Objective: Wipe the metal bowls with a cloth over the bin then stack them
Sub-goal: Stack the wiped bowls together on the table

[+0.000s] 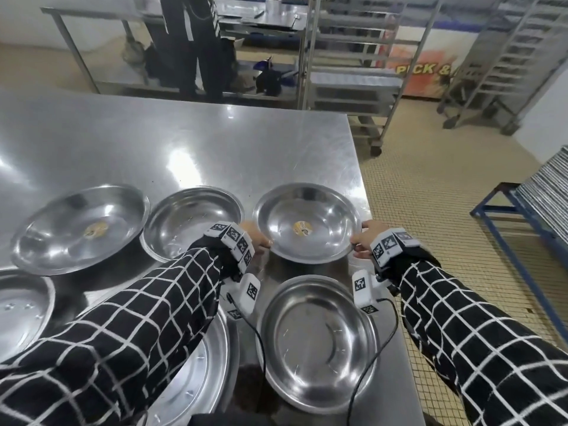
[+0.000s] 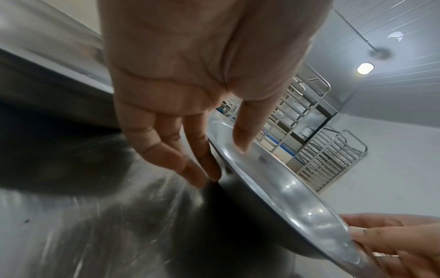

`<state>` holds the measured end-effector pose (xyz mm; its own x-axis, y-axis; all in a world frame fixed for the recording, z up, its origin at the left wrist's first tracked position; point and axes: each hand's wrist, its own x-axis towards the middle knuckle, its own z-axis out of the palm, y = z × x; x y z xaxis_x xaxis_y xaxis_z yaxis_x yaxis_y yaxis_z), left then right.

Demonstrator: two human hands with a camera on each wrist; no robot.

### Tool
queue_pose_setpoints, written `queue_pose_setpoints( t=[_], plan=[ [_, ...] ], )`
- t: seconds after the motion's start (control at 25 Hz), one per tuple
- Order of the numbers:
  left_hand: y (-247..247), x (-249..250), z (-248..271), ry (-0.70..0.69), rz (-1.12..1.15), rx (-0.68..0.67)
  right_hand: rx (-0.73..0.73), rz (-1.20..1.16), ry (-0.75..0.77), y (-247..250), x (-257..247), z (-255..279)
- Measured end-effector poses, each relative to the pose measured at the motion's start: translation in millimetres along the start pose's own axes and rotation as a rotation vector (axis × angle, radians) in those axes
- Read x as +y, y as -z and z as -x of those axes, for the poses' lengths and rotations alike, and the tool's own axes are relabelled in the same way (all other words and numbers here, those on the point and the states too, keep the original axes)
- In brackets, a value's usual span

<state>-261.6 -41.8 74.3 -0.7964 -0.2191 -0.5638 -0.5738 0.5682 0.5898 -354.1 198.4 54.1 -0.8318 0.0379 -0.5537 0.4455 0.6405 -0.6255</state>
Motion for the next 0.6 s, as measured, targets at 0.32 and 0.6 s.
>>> queue_pose_setpoints(
  t=[0.32,0.6],
  plan=[
    [58,-37,53,-0.212,0.338,0.226,0.113,-0.302,0.227,-25,-14,91],
    [90,-161,181,-0.271,0.238,0.635,0.114,-0.262,0.432,-120,-4,242]
  ],
)
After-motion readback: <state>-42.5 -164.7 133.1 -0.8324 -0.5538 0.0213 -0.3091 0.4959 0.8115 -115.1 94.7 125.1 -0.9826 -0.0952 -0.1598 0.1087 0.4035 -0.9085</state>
